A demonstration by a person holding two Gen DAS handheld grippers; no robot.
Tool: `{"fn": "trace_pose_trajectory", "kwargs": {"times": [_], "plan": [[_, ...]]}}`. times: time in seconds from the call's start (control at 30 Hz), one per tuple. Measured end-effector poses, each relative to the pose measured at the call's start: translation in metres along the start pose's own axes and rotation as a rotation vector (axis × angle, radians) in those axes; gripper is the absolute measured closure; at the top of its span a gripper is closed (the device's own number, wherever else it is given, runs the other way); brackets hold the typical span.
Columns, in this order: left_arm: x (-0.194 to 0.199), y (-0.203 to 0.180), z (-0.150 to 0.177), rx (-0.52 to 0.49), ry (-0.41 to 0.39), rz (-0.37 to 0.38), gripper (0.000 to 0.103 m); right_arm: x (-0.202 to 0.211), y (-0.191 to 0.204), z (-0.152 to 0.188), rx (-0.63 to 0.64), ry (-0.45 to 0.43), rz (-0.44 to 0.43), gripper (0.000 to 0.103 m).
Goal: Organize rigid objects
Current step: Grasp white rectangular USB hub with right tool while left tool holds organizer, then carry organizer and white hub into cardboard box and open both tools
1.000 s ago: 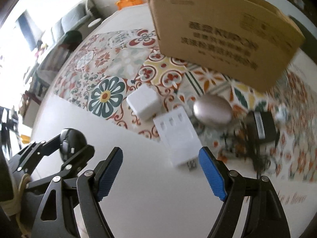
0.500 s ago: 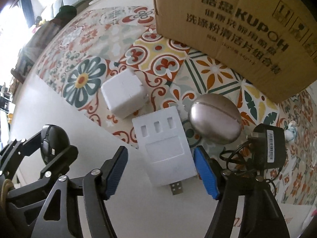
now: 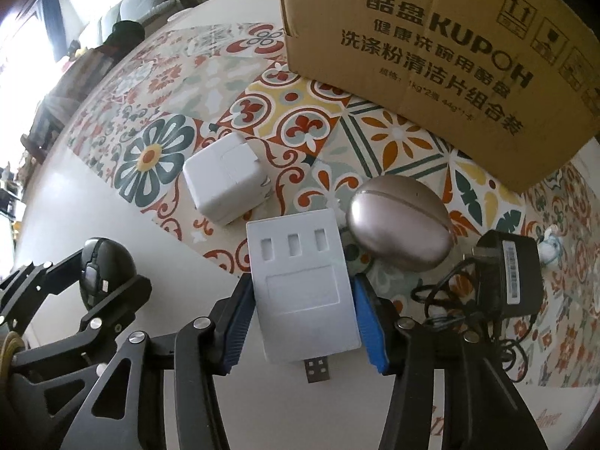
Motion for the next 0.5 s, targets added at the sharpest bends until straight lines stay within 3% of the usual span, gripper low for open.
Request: {"fn": "trace_pose_trajectory", "kwargs": {"times": [0.3, 0.5], "plan": [[0.020, 0.001, -0.005, -0.039, -0.039, -0.001, 0.047, 0.025, -0.001, 0.003, -0.051, -0.033, -0.017, 0.051], [0.036, 0.000, -0.015, -0.047, -0.073, 0.020, 0.047, 0.061, -0.002, 0.006, -0.109, -0.100, -0.024, 0.051]]}}
Point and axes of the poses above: each gripper's, at about its wrist camera, not at the fingertips, and x roughly against the way its jaws point, y to its left, z to its underside, the point moved 3 cm from there along -x, roughly the way its jaws point, and after that the axes turned 10 degrees about -y, right-handed, at the moved point
